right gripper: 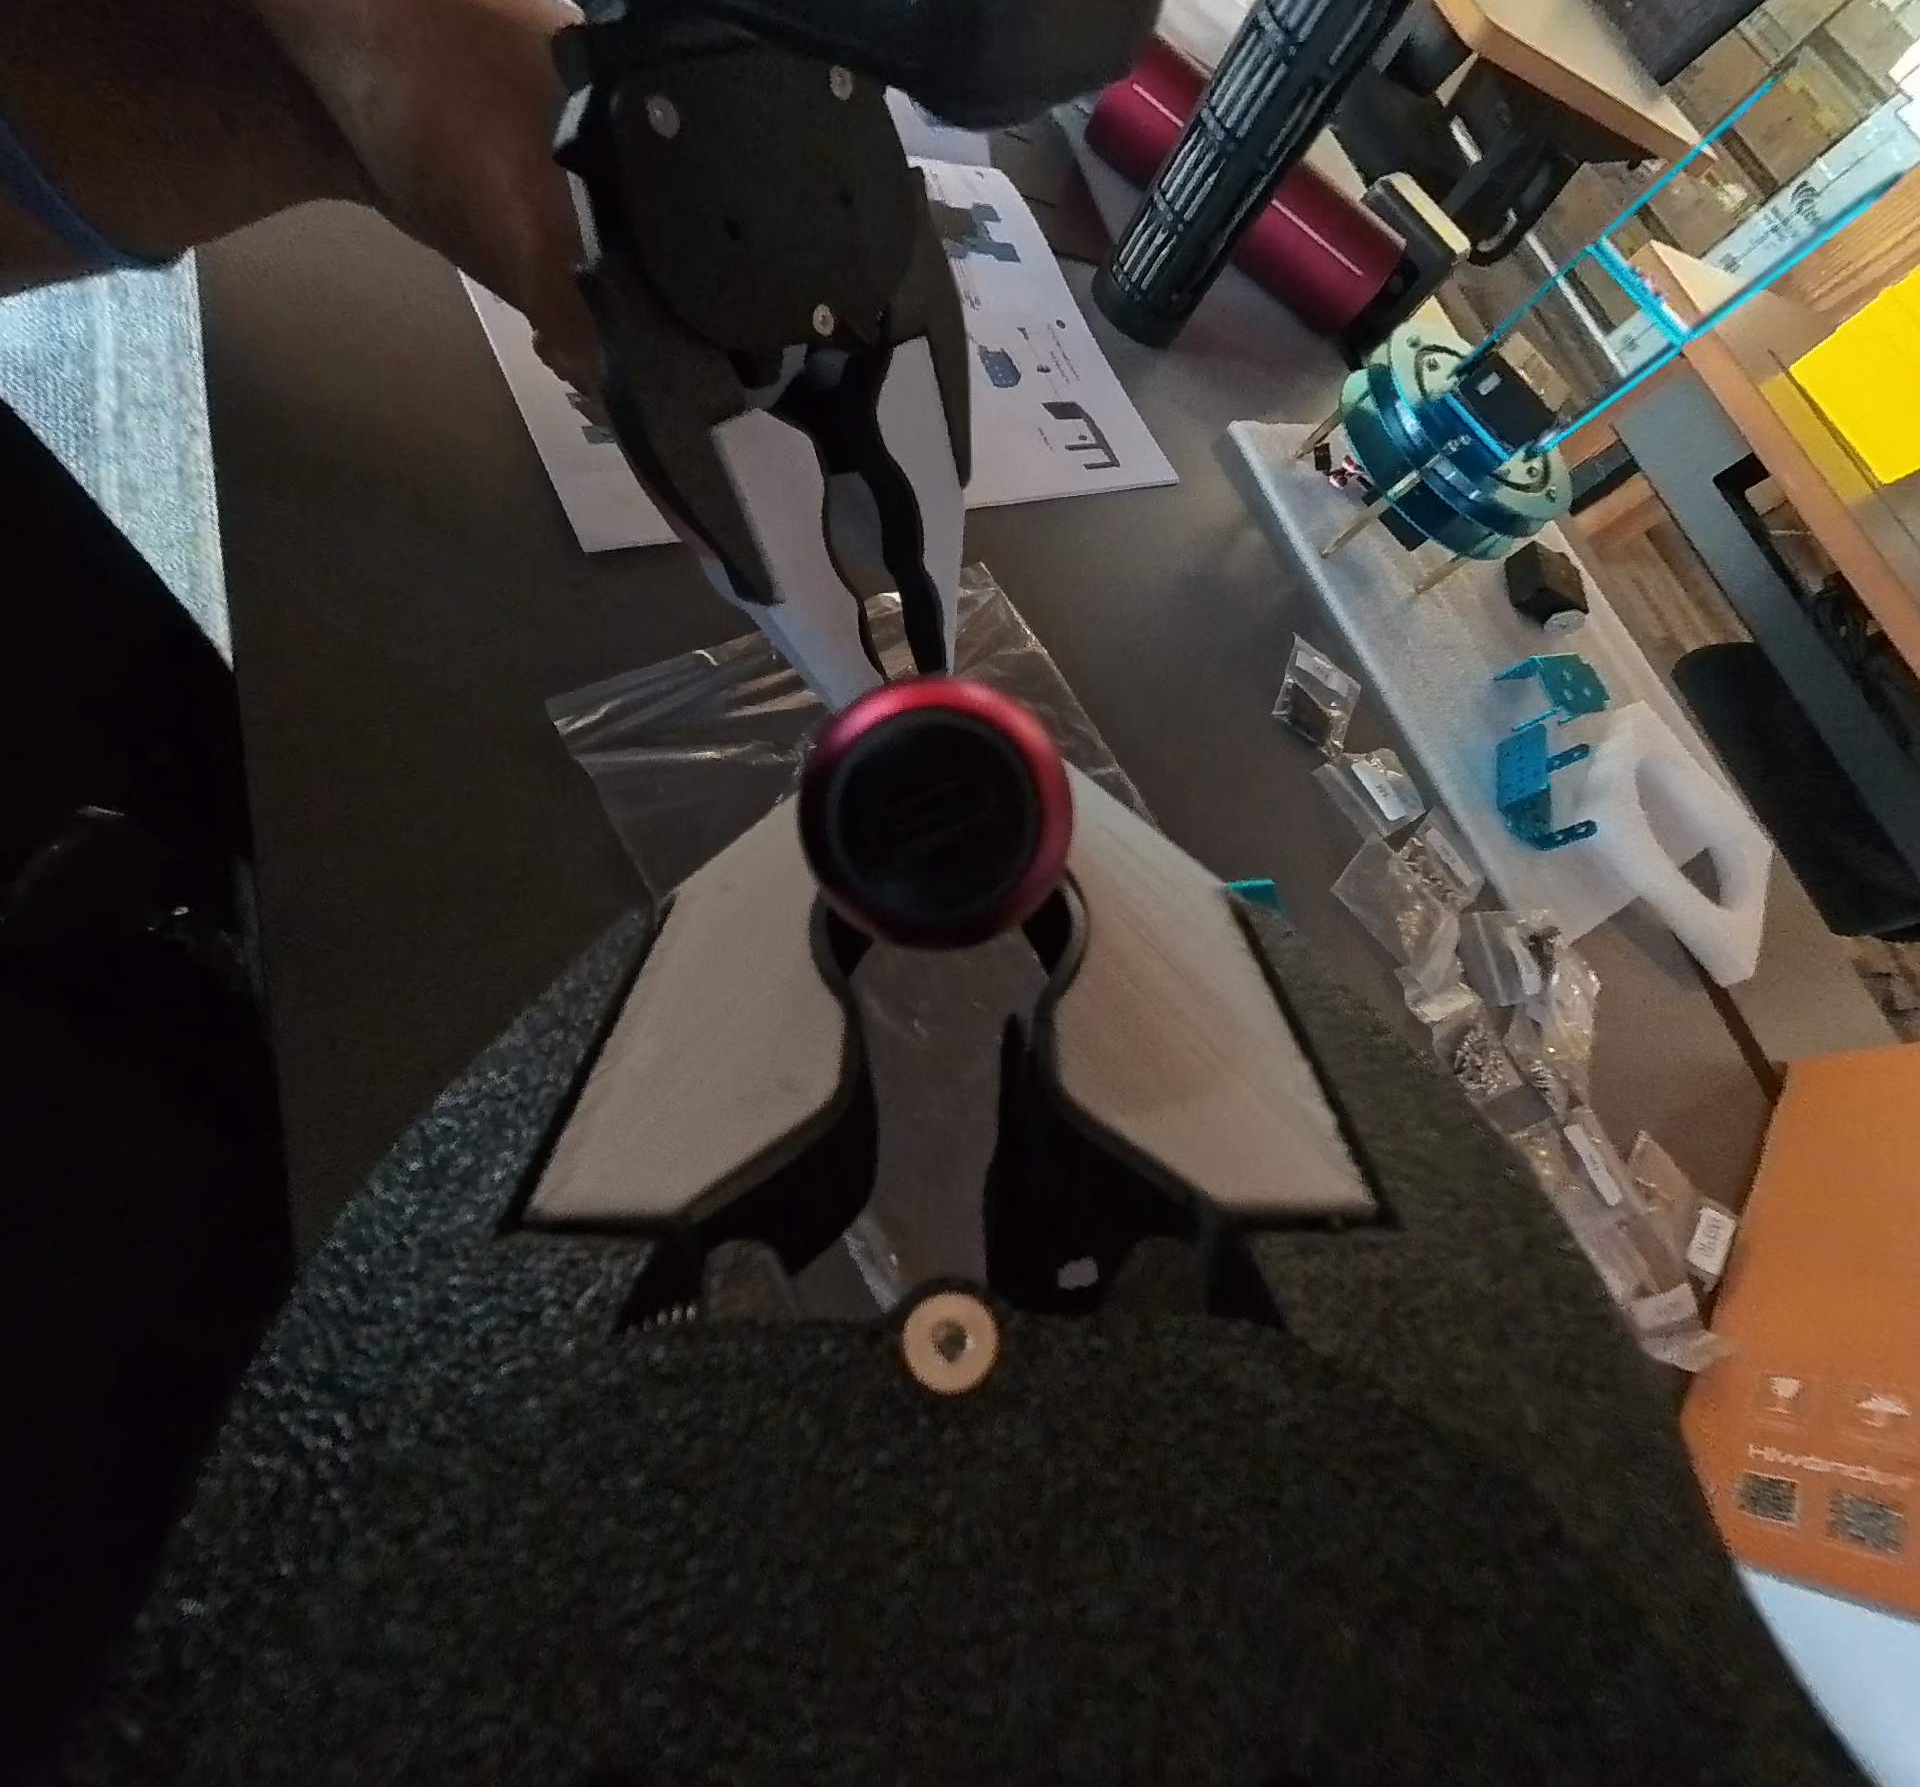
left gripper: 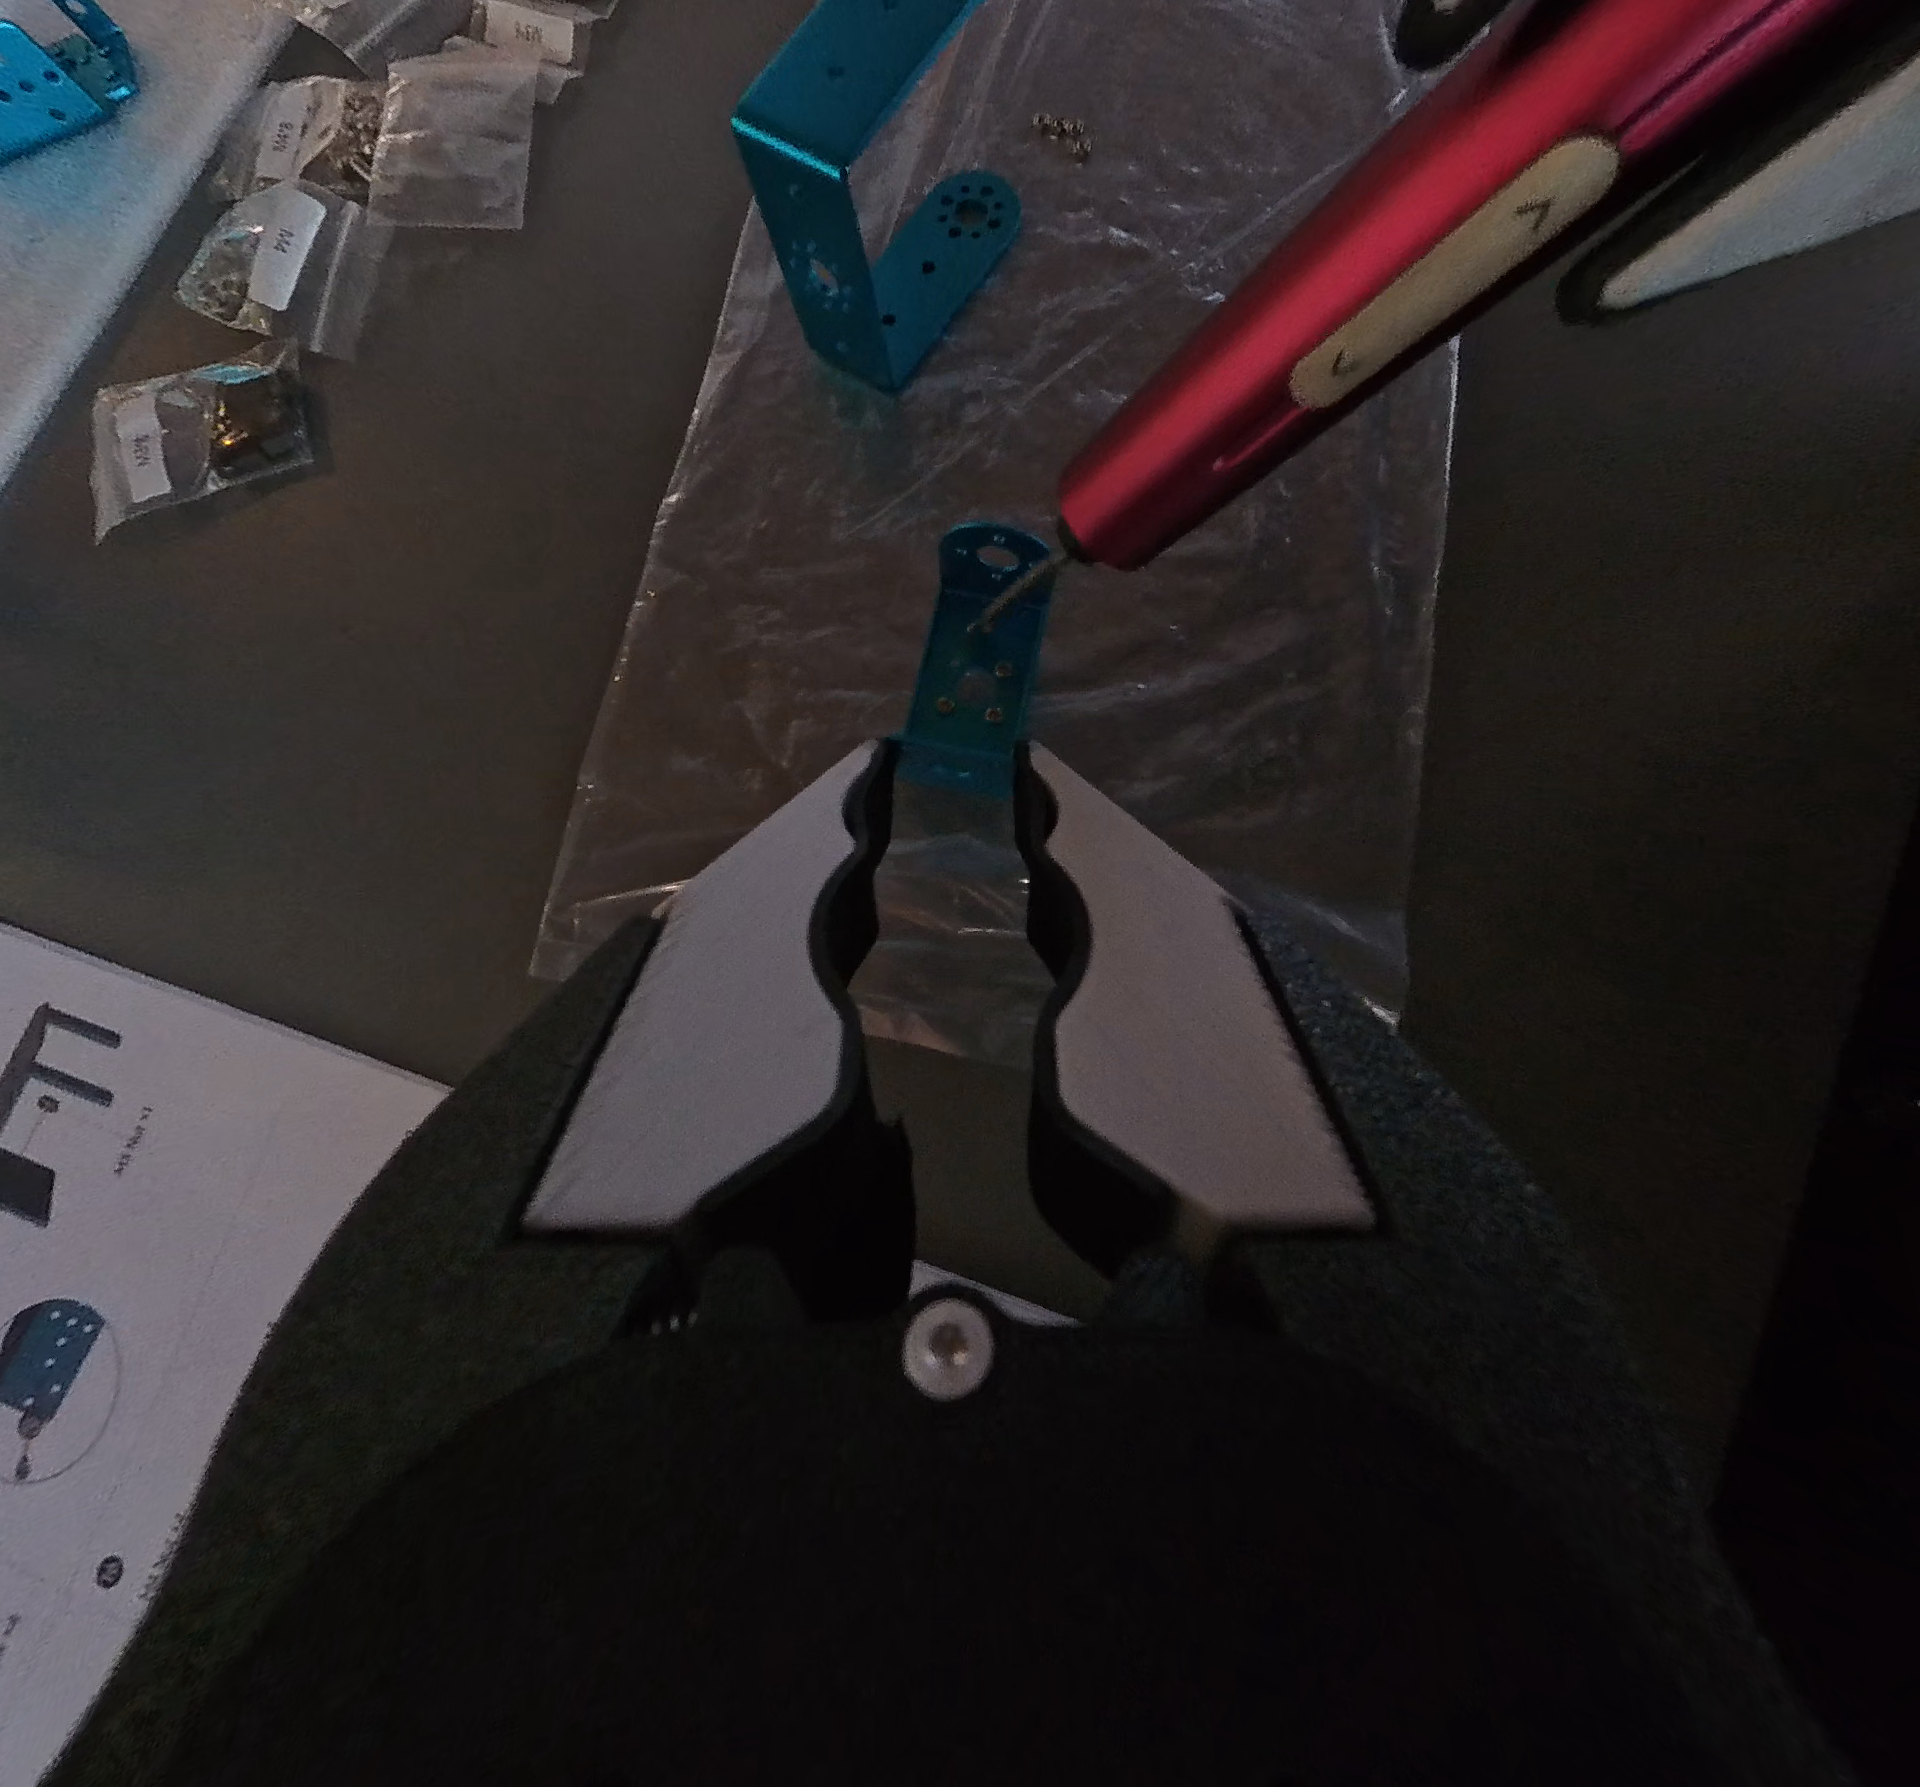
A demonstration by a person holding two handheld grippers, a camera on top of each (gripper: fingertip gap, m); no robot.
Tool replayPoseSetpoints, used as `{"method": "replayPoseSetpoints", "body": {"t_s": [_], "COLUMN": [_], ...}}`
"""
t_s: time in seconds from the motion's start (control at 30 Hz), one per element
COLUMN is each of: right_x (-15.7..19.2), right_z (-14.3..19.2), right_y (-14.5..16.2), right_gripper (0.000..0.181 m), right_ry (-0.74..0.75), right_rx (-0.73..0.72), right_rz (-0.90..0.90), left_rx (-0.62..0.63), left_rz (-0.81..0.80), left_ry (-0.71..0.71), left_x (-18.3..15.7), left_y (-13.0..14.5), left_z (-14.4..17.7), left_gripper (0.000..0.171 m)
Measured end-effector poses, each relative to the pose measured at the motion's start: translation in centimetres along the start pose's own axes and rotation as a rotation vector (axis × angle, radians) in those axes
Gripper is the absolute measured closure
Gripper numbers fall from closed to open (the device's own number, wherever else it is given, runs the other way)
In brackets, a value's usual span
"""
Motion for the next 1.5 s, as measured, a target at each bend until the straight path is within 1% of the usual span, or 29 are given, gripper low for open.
{"method": "replayPoseSetpoints", "body": {"t_s": [0.2, 0.3, 0.43, 0.7, 0.93, 1.03, 1.13, 1.2, 1.27, 1.4, 1.5], "right_x": [1.2, 1.3, 1.2, 1.2, 1.1, 0.5, -0.2, -0.8, -1.2, -1.7, -1.6], "right_z": [-0.4, -0.8, -1.2, -1.5, -1.2, -0.3, 1.3, 2.5, 3.2, 3.0, 2.9], "right_y": [-0.6, -1.0, -1.2, -1.1, -1.0, -1.2, -1.1, -0.5, 0.9, 4.2, 4.3], "right_gripper": [0.158, 0.158, 0.159, 0.158, 0.159, 0.158, 0.158, 0.159, 0.160, 0.159, 0.159], "right_ry": [-0.011, -0.016, -0.031, -0.054, -0.067, -0.042, -0.040, -0.036, -0.049, -0.044, -0.055], "right_rx": [0.105, 0.147, 0.168, 0.151, 0.107, 0.036, -0.059, -0.103, -0.110, -0.034, -0.060], "right_rz": [0.194, 0.244, 0.262, 0.238, 0.179, 0.124, 0.022, -0.051, -0.120, -0.217, -0.232], "left_rx": [0.000, -0.002, -0.011, -0.005, -0.008, -0.004, -0.006, -0.003, 0.003, 0.003, -0.001], "left_rz": [0.004, 0.005, 0.001, 0.001, 0.010, 0.010, 0.021, 0.024, 0.033, 0.048, 0.048], "left_ry": [0.001, 0.001, 0.001, 0.000, -0.004, -0.011, -0.019, -0.030, -0.044, -0.063, -0.059], "left_x": [0.1, 0.1, 0.1, 0.0, 0.1, 0.3, 0.7, 1.1, 1.6, 2.3, 2.2], "left_y": [0.1, 0.0, -0.1, 0.2, 0.3, 0.4, 0.5, 0.7, 1.0, 1.4, 1.3], "left_z": [0.0, -0.1, 0.0, 0.0, 0.1, 0.2, 0.4, 0.6, 0.7, 1.0, 1.0], "left_gripper": [0.149, 0.149, 0.149, 0.149, 0.149, 0.149, 0.149, 0.149, 0.149, 0.150, 0.149]}}
Point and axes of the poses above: each gripper's, where its closed fingertips meet, z back along the fingers, y out of its underside, x = y × z across the jaws, the point moved 6 cm from there along z, back along the fingers, and after that the axes turned 13 degrees about -y, right-handed, at the moved point
